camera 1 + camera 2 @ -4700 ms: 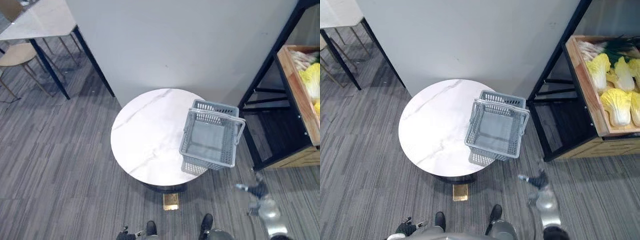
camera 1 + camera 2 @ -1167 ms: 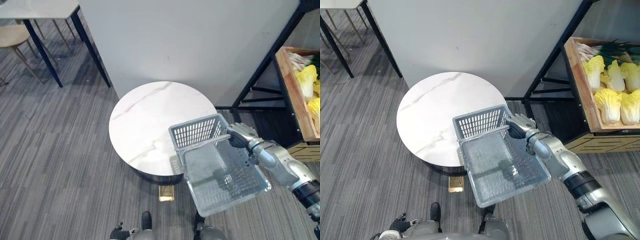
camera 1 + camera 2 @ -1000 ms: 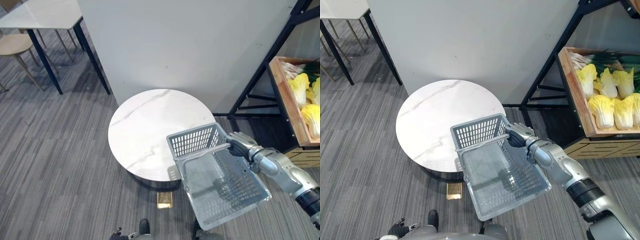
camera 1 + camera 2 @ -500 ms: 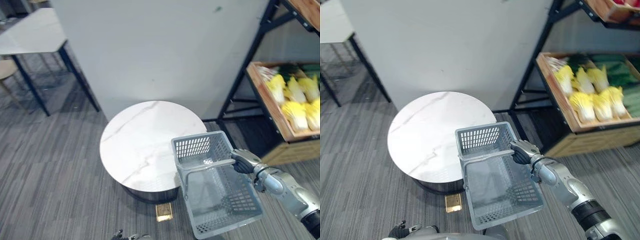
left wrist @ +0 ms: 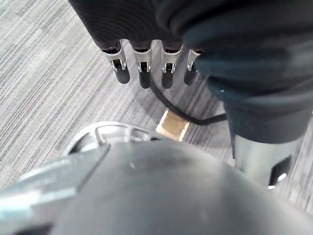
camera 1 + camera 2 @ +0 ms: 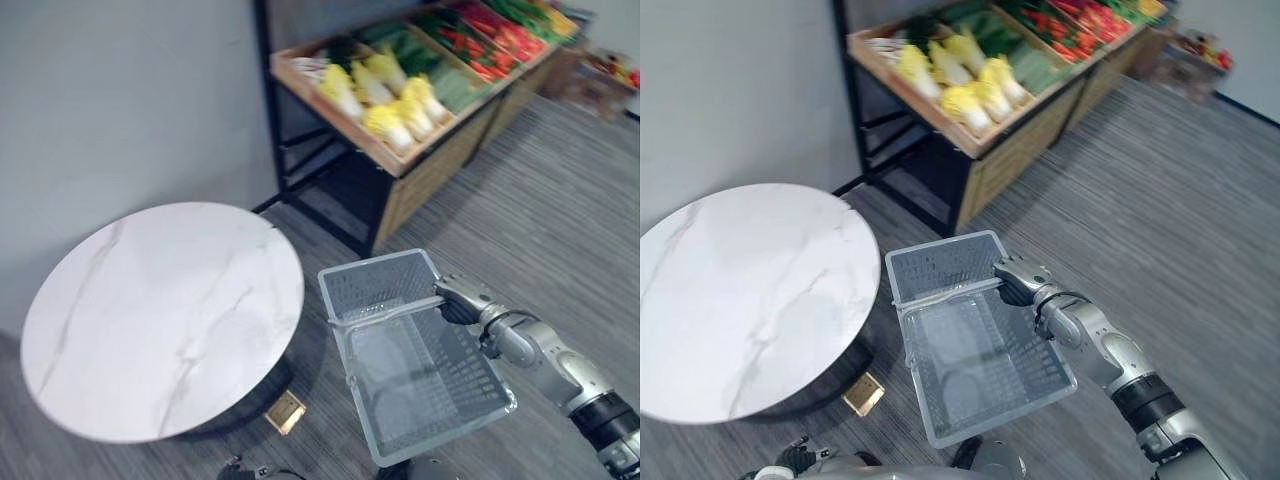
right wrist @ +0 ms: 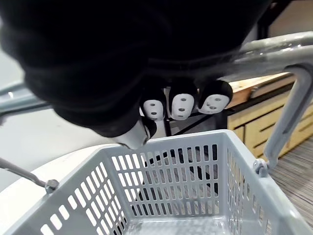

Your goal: Pick vegetable in the basket

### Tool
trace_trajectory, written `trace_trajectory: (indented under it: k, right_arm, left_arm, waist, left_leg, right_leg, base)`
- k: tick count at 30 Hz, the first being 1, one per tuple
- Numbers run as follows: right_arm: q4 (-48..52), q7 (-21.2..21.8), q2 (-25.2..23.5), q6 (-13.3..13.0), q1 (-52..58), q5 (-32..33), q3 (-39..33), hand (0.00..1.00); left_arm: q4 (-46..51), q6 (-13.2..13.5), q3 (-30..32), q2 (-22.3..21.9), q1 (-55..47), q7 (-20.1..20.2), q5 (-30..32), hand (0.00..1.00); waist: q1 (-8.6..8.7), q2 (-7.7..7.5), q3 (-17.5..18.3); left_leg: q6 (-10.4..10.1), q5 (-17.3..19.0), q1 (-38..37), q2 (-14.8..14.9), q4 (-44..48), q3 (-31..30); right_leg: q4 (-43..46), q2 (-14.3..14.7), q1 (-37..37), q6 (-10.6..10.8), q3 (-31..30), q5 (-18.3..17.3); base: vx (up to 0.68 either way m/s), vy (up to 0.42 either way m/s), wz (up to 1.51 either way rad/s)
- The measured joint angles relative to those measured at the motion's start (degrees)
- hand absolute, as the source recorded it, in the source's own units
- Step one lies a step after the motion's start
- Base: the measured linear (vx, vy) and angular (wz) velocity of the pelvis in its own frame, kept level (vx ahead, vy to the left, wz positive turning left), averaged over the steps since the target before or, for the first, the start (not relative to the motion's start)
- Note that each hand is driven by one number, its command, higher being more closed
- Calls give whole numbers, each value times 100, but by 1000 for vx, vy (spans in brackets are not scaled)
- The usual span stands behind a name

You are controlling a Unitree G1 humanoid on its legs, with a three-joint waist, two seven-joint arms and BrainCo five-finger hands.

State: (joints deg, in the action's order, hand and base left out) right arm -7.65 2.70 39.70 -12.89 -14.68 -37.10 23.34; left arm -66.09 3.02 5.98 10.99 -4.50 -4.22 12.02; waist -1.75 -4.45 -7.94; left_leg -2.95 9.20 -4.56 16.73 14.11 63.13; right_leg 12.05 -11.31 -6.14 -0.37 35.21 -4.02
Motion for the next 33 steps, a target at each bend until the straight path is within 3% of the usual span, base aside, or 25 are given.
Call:
trace_trajectory:
  k: [2,6,7,8,9,11,13,16,17,20,23,28,30,31,33]
  right_arm:
    - [2,1,119,29,172,2,-12,100]
    - [53,6,217,41,650,-1,-41,100]
    - [86,6,218,40,652,0,-49,100]
    - [123,3,220,39,650,2,-60,100]
    - [135,-13,218,38,645,3,-70,100]
    - [134,-14,223,33,642,15,-71,100]
    - [133,-15,236,28,639,133,-71,100]
    - [125,-16,332,29,608,226,-77,100]
    - [75,-16,308,35,587,215,-75,100]
    - [37,-16,319,19,636,226,-146,100]
    - [-9,-16,305,21,868,226,-528,100]
    - [-110,-24,133,20,1072,220,-786,100]
    - [-270,-34,-49,42,1157,216,-959,100]
    - [-397,-57,-153,104,1171,211,-993,100]
    - [-467,-68,-262,210,1238,207,-1063,100]
  left_arm:
    - [-8,1,1,-76,44,-3,4,0]
    - [3,5,97,-118,20,-47,39,0]
    - [10,16,146,-127,-22,-53,31,0]
    - [18,25,163,-139,-37,-56,32,0]
    - [22,38,169,-158,-29,-60,31,0]
    - [38,90,139,-257,-66,-122,19,0]
    - [68,134,113,-309,-160,-160,-10,0]
    - [119,185,97,-418,-190,-161,-45,0]
    - [121,189,97,-423,-196,-160,-57,0]
    - [123,182,89,-321,-185,-159,-52,0]
    - [198,184,-89,-301,-178,-155,-48,0]
    - [236,179,-232,-258,-183,-152,-46,0]
    - [236,181,-323,-231,-180,-153,-44,0]
    - [217,173,-355,-211,-180,-157,-39,0]
    - [213,169,-420,-180,-188,-154,9,0]
  waist:
    - [40,140,2]
    - [128,268,24]
    - [122,304,12]
    - [97,318,-4]
    - [49,275,-47]
    - [-14,340,-64]
    - [-11,424,-87]
    - [-10,603,-133]
    - [-22,637,-146]
    - [27,453,-177]
    - [17,461,-175]
    - [-3,422,-189]
    - [-7,422,-189]
    - [1,401,-210]
    - [17,394,-242]
  left_leg:
    - [-12,-110,-9,139,53,102]
    - [50,-195,97,1081,1526,-186]
    - [161,-376,226,1333,2064,-656]
    - [192,-509,405,1387,2359,-1081]
    - [63,-283,643,1223,2529,-1906]
    - [-142,227,967,329,2084,-3642]
    - [-221,318,1025,-221,1106,-4579]
    - [-283,114,1036,-496,-204,-5490]
    - [-420,-214,972,-527,-331,-5446]
    - [-274,-174,883,-829,-458,-5107]
    - [-204,-180,779,-1129,-618,-5111]
    - [-72,-132,675,-1310,-735,-5088]
    - [36,-79,596,-1326,-788,-4997]
    - [167,58,493,-1350,-847,-4936]
    - [216,85,257,-1375,-981,-4857]
  right_leg:
    - [-607,347,148,-30,-103,245]
    - [-1111,846,510,-154,-314,328]
    - [-1211,950,588,-229,-540,370]
    - [-1243,969,617,-268,-723,392]
    - [-1246,941,607,-290,-985,412]
    - [-1304,869,519,-252,-1649,413]
    - [-1327,906,422,-167,-2051,468]
    - [-1280,1077,206,-1,-2589,581]
    - [-1282,1099,149,83,-2840,636]
    - [-1493,793,148,372,-3077,865]
    - [-1549,528,210,460,-3083,939]
    - [-1435,400,184,605,-3105,908]
    - [-851,371,-77,634,-3157,681]
    - [-28,326,-431,602,-3229,498]
    - [966,302,-795,526,-3176,457]
  base:
    - [-83,-182,-60]
    - [-72,-137,-32]
    - [-44,-127,-75]
    - [-27,-72,-105]
    - [-13,-12,-127]
    - [-9,43,-158]
    - [-21,72,-126]
    - [-10,179,-121]
    - [50,210,-104]
    - [73,195,-44]
    - [79,194,9]
    - [64,114,-1]
    - [18,86,-24]
    - [-19,76,-30]
    - [-45,80,-26]
